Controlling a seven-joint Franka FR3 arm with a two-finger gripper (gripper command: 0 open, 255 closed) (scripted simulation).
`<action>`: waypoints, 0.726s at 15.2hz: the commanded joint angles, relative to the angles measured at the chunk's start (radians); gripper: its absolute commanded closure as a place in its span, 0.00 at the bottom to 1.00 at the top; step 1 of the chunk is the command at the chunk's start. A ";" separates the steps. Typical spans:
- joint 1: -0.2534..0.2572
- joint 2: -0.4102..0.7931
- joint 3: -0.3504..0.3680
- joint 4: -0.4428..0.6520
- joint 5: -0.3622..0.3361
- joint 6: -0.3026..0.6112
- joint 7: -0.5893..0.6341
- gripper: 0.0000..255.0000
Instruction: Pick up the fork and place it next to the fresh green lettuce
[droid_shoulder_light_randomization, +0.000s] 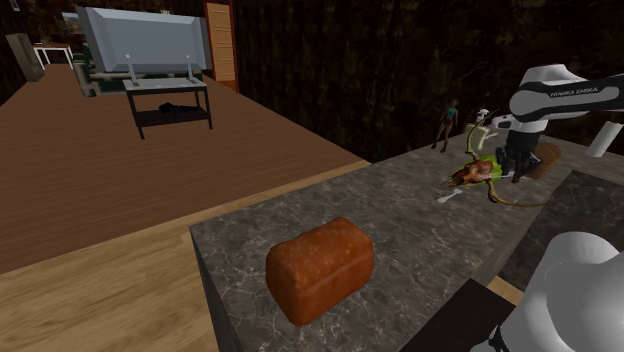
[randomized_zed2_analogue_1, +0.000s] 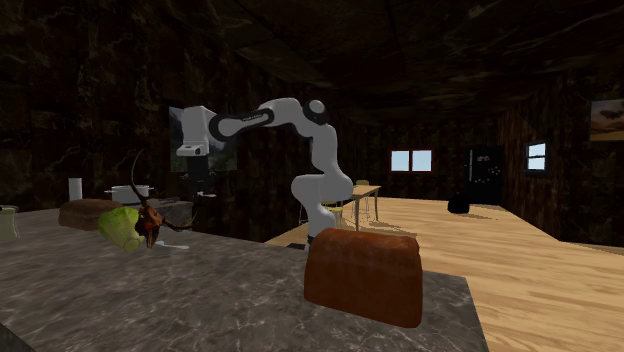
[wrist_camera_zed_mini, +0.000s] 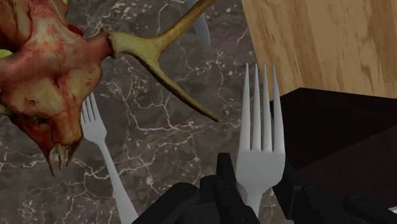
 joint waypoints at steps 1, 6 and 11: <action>0.006 0.007 -0.016 -0.019 -0.003 0.028 0.004 1.00; 0.024 0.029 -0.063 -0.064 -0.011 0.098 0.011 1.00; 0.053 0.060 -0.121 -0.104 -0.014 0.173 0.014 1.00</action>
